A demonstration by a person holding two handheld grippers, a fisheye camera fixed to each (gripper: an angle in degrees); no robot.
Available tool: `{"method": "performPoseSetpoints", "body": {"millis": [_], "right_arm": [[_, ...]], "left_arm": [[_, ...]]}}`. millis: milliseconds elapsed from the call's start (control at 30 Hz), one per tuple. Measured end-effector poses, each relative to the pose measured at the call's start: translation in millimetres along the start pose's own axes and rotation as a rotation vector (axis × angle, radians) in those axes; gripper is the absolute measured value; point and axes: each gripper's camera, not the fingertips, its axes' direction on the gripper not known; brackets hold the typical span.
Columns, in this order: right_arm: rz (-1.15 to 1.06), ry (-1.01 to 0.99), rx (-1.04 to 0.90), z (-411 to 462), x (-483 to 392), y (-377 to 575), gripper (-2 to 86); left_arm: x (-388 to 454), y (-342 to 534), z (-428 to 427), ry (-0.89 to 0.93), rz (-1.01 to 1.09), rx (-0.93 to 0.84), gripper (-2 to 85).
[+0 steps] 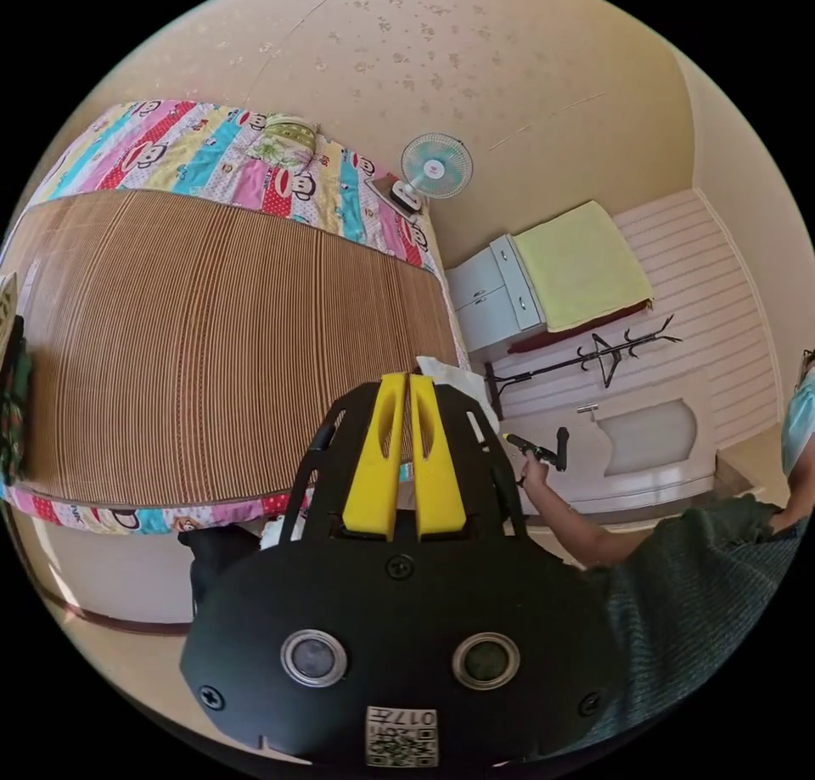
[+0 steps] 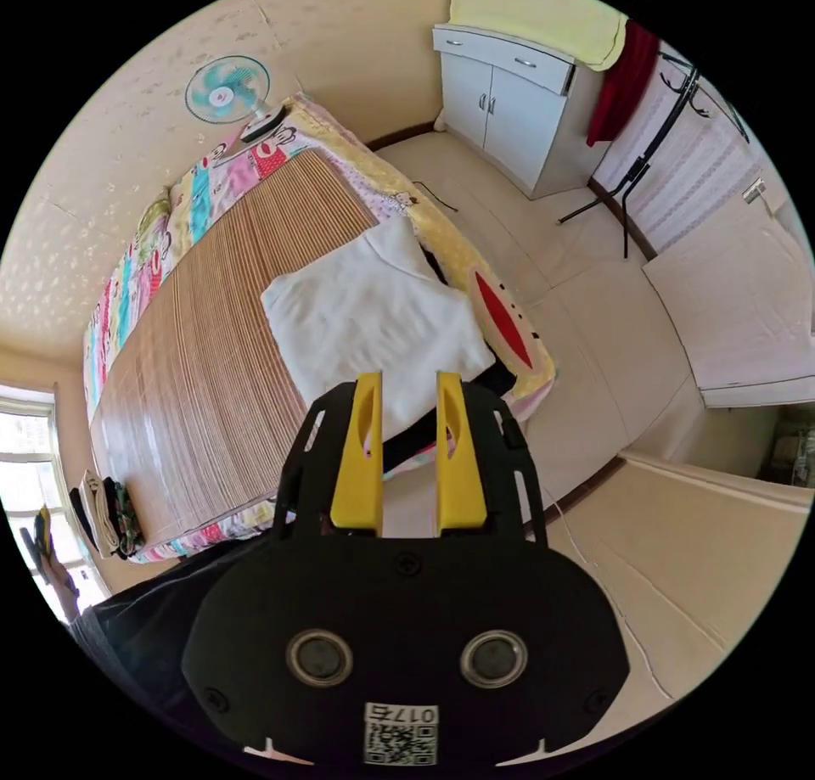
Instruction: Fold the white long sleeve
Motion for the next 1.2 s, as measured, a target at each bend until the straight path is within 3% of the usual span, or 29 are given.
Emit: {"method": "performPoseSetpoints", "body": {"millis": [167, 300, 400, 533, 667, 833, 1000, 1200], "right_arm": [[0.149, -0.012, -0.142, 15.4, 47.0, -81.5, 11.4], [0.116, -0.109, -0.243, 27.0, 52.1, -91.9, 7.6], [0.028, -0.133, -0.2, 13.9, 29.7, -75.7, 4.4], [-0.107, -0.357, -0.051, -41.0, -16.3, -14.2, 3.4], [-0.154, -0.44, -0.147, -35.4, -48.6, 51.8, 3.2], [0.022, -0.397, -0.273, -10.1, -44.2, 76.9, 3.1], [0.032, -0.357, -0.154, -70.1, -71.6, 55.2, 4.4], [-0.106, -0.252, -0.004, -125.8, -156.7, 10.9, 9.8]], "left_arm": [[-7.0, 1.5, 5.1, -0.116, -0.061, -0.003, -1.0], [0.0, -3.2, 14.8, -0.188, -0.056, -0.003, -1.0], [2.9, -10.0, 29.5, -0.199, -0.054, -0.022, -1.0], [5.8, -19.8, 48.8, -0.211, -0.051, -0.038, -1.0], [6.5, -31.2, 72.2, -0.178, -0.057, -0.04, -1.0], [9.3, -47.7, 102.6, -0.143, -0.04, -0.066, -1.0], [12.7, -63.7, 126.8, -0.116, -0.014, -0.066, -1.0], [8.4, -77.2, 145.8, -0.095, -0.04, -0.059, -1.0]]}}
